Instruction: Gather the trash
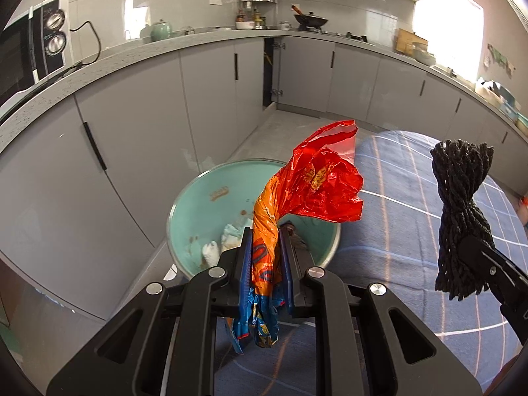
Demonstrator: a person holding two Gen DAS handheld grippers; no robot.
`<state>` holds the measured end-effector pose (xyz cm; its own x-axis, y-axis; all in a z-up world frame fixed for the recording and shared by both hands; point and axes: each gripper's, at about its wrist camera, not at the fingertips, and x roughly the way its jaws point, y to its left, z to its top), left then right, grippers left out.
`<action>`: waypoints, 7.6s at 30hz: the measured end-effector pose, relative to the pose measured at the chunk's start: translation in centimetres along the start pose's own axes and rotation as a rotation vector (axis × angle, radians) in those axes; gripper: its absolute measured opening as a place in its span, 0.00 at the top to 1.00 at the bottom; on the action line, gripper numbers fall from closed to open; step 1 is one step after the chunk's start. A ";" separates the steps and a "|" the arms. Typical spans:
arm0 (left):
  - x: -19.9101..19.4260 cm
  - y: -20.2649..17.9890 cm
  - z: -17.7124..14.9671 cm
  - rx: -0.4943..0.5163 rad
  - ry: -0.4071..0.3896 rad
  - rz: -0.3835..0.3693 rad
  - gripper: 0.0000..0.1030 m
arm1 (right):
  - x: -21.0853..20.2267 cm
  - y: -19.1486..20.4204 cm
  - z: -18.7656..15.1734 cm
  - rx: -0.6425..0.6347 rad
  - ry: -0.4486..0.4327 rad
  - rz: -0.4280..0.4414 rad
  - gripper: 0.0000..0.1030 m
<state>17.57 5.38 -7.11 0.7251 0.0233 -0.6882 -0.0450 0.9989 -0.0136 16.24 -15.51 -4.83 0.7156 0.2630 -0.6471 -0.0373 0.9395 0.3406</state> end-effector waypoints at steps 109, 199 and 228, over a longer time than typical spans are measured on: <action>-1.9 7.1 -1.4 -0.059 -0.076 0.163 0.05 | 1.5 7.1 -0.7 -0.129 -0.058 -0.006 0.12; -19.1 5.2 -3.5 -0.010 -0.428 0.171 0.05 | -16.7 6.6 -3.9 -0.104 -0.445 -0.015 0.07; -18.6 5.5 -3.1 -0.028 -0.396 0.158 0.05 | -16.4 6.1 -4.0 -0.101 -0.436 -0.026 0.07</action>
<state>1.71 10.35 3.43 0.9157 0.1953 -0.3513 -0.1914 0.9804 0.0462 1.50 -13.24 5.07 0.9436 0.1422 -0.2989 -0.0678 0.9669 0.2462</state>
